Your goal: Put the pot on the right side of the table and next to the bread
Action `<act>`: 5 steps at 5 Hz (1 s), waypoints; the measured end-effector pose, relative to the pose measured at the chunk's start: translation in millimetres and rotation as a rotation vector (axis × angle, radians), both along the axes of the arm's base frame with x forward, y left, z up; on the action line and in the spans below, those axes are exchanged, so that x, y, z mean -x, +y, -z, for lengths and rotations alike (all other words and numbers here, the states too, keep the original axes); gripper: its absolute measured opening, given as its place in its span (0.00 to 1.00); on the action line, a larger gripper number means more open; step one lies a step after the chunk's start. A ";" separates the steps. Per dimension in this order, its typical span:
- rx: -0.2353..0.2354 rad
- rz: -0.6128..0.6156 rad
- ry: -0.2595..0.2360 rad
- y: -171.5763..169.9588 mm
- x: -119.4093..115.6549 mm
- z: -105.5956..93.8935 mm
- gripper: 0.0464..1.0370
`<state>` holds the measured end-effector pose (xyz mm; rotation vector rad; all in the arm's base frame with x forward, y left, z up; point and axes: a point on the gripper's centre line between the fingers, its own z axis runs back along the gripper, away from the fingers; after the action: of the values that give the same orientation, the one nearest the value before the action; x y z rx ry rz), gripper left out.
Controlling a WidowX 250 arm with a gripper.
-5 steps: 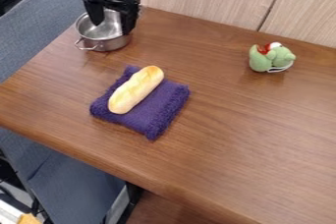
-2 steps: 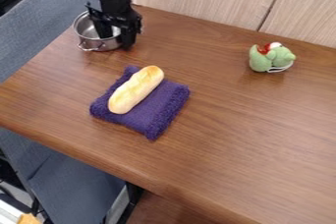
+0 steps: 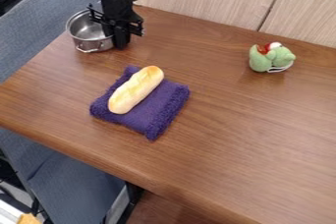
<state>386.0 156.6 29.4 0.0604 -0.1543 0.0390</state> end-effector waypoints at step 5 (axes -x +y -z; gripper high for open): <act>0.012 0.226 -0.184 -98.6 27.1 -120.7 0.04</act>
<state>358.9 58.0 150.1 0.0265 -0.3435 -0.1810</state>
